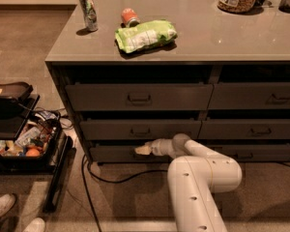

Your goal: Open bottom drawer

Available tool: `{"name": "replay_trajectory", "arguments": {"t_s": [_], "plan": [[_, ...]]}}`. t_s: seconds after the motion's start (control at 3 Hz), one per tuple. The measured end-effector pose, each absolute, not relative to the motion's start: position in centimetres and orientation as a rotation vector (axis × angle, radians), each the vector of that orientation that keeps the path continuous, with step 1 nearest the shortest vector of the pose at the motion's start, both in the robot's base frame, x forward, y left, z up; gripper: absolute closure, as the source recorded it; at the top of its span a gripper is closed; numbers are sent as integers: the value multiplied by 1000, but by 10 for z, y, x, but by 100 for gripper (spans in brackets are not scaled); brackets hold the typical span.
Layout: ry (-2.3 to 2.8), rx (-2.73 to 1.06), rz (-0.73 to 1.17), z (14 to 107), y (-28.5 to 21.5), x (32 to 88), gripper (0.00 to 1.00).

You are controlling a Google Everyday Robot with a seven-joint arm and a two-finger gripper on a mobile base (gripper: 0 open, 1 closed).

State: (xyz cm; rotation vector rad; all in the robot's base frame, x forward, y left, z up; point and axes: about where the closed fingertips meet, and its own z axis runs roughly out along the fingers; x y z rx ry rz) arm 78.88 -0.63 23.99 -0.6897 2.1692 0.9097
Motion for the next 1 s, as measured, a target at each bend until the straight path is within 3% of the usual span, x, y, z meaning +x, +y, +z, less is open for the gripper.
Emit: {"name": "replay_trajectory", "arguments": {"t_s": [0.33, 0.67, 1.0], "plan": [[2191, -670, 873, 232, -9, 790, 15], [2194, -703, 843, 233, -5, 786, 0], [2217, -756, 746, 229, -2, 780, 0]]}}
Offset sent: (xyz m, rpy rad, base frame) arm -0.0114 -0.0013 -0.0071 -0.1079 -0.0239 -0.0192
